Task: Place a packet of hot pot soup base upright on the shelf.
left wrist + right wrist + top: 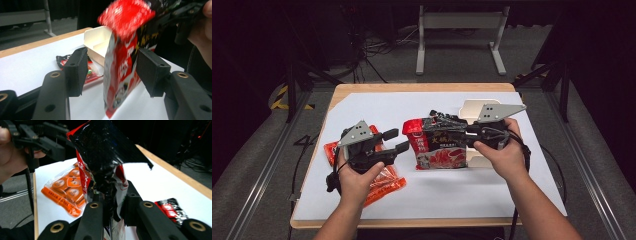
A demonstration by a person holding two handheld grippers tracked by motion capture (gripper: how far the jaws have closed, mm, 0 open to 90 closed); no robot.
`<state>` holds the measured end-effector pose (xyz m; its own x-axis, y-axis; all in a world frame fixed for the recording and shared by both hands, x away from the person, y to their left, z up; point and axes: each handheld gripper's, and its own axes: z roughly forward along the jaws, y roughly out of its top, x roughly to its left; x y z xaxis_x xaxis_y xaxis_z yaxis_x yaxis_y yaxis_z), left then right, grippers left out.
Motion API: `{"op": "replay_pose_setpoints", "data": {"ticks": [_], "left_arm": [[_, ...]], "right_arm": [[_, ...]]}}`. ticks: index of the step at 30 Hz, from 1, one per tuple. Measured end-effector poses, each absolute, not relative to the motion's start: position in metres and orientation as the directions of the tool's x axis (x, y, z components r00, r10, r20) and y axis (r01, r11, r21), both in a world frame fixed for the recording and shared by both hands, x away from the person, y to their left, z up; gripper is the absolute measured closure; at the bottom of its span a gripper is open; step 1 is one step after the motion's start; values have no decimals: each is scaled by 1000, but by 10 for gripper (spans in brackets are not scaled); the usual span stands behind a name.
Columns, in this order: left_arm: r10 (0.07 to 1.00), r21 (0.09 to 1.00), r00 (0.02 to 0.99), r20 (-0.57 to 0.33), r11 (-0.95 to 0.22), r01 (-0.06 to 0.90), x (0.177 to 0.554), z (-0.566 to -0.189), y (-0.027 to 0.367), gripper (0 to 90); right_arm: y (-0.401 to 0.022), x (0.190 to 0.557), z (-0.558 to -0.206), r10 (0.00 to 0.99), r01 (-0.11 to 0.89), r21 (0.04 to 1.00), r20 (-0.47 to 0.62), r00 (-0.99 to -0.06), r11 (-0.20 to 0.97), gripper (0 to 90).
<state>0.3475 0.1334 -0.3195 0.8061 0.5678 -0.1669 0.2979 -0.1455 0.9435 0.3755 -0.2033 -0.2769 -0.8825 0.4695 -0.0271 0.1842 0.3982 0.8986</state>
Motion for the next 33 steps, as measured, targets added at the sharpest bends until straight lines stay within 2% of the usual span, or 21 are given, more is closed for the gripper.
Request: {"op": "replay_pose_setpoints", "data": {"ticks": [20,33], "left_arm": [[600,934,781,-171,-154,322,354,-324,146,377],[623,929,760,-184,-141,341,356,-328,155,367]], "right_arm": [[-240,402,-244,570,165,927,-60,-819,336,804],[-262,425,-239,630,178,936,-56,-775,302,803]]}}
